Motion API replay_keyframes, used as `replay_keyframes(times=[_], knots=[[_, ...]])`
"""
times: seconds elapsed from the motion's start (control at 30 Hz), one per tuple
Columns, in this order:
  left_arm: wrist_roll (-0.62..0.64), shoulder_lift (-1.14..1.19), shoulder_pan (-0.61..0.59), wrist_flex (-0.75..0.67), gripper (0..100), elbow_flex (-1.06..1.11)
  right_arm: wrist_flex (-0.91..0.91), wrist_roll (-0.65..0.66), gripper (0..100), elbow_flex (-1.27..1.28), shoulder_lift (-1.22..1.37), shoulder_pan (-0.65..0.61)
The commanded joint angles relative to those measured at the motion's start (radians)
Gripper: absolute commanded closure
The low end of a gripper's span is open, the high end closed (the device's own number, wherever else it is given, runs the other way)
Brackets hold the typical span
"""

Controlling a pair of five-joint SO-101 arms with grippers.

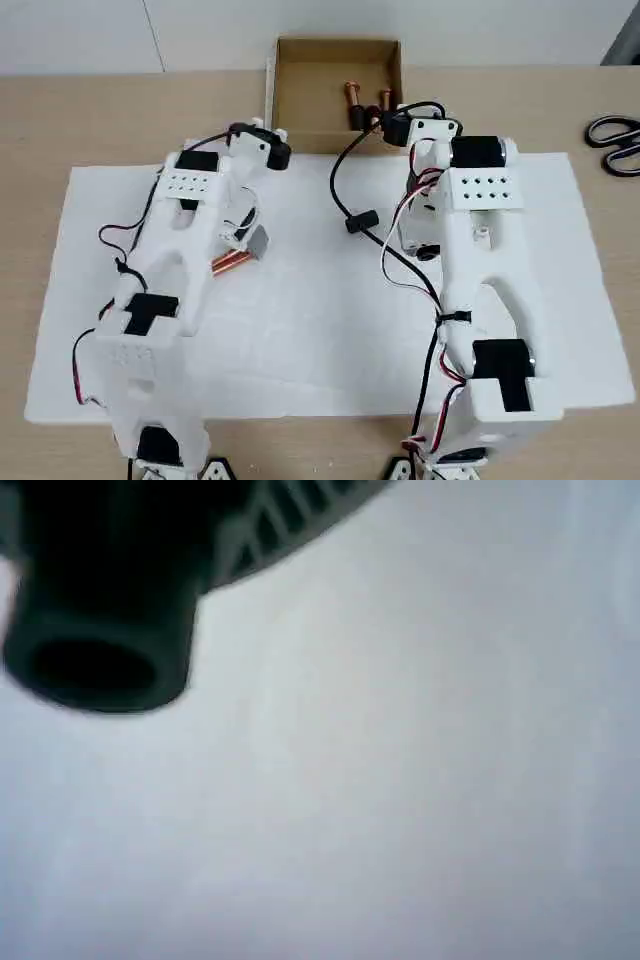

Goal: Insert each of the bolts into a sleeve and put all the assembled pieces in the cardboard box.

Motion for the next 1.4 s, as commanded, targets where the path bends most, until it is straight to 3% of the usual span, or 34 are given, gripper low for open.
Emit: replay_keyframes(times=[0.0, 0.6, 0.83, 1.37], knots=[[0.008, 0.025, -0.012, -0.015, 88, -0.048, 0.01, 0.009, 99.5, -0.049, -0.061, 0.005], [0.109, 0.038, 0.009, 0.015, 88, -0.148, 0.01, 0.008, 99.5, -0.048, -0.059, 0.004], [0.11, 0.041, 0.011, 0.114, 88, -0.186, 0.01, 0.008, 99.5, -0.048, -0.059, 0.001], [0.11, 0.038, 0.087, 0.149, 88, -0.223, -0.022, 0.008, 99.5, 0.057, -0.061, 0.002]])
